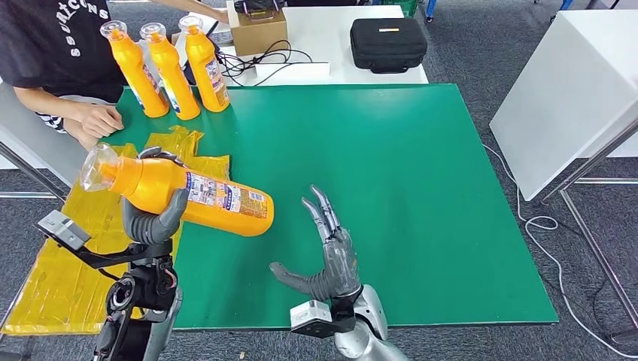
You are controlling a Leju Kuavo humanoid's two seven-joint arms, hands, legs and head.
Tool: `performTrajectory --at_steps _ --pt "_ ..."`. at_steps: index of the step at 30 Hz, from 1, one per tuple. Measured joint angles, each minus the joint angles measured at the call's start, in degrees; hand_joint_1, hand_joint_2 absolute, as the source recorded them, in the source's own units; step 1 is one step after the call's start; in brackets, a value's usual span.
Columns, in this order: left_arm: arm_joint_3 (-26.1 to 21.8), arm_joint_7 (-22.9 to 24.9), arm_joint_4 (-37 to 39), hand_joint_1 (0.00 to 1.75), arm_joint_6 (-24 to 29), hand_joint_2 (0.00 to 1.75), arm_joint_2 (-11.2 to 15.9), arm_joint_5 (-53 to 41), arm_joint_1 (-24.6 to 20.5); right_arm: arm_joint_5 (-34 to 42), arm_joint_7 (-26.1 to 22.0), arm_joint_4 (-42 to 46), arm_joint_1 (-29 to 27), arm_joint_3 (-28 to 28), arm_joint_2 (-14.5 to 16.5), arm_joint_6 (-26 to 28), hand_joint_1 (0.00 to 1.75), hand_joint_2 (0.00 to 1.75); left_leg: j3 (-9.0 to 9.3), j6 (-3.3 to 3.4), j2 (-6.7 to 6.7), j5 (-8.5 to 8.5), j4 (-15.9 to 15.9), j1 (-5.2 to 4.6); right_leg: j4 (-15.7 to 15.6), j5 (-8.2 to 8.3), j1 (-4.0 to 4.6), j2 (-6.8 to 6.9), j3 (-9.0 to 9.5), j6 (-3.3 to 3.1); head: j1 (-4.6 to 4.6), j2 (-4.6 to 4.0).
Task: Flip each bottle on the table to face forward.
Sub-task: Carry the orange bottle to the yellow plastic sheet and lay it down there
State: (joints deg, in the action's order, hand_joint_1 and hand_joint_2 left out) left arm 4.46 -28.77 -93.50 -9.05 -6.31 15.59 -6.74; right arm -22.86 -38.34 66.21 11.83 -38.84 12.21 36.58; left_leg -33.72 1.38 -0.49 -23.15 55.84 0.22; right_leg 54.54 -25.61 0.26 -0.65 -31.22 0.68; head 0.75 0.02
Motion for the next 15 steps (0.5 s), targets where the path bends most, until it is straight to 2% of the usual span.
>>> performTrajectory --at_steps 6,8,10,12,15 --pt "-0.15 -0.27 -0.37 1.75 0.44 1.75 0.03 -0.63 0.23 0.56 -0.14 1.65 -0.31 -0.44 -1.11 -0.33 0.00 1.75 0.02 0.00 0.00 0.02 0.00 0.01 0.01 0.01 0.02 0.00 0.02 0.00 0.00 0.00" --pt "-0.21 -1.31 -0.64 1.75 2.99 1.75 0.09 -3.74 0.45 3.19 -0.46 2.65 -0.86 -0.46 -1.54 -1.90 0.00 1.75 0.03 0.00 0.00 0.02 0.00 0.01 0.01 0.00 0.02 0.00 0.02 0.00 0.01 0.00" --pt "-0.40 -2.98 -1.26 1.75 9.35 1.75 0.37 -11.03 0.88 8.96 -0.68 5.51 -2.36 -0.35 -2.57 -5.71 0.00 1.75 0.01 0.00 -0.02 0.02 0.00 0.01 0.01 0.00 0.01 0.01 0.01 0.00 0.01 0.00" --pt "-0.61 -4.02 -1.95 1.75 17.94 1.75 1.04 -20.86 1.26 15.22 -0.74 10.07 -4.40 0.07 -4.23 -10.33 0.00 1.75 -0.02 0.00 -0.04 0.00 0.00 0.00 0.00 0.00 0.00 0.01 -0.01 0.00 0.01 0.00" --pt "-0.78 -2.75 -2.28 1.75 29.10 1.75 3.06 -36.39 1.32 23.45 -0.76 17.60 -7.08 1.73 -6.93 -19.11 0.00 1.75 -0.04 0.01 -0.03 -0.02 0.00 0.00 -0.02 -0.01 -0.01 0.01 -0.06 0.00 0.01 0.00"
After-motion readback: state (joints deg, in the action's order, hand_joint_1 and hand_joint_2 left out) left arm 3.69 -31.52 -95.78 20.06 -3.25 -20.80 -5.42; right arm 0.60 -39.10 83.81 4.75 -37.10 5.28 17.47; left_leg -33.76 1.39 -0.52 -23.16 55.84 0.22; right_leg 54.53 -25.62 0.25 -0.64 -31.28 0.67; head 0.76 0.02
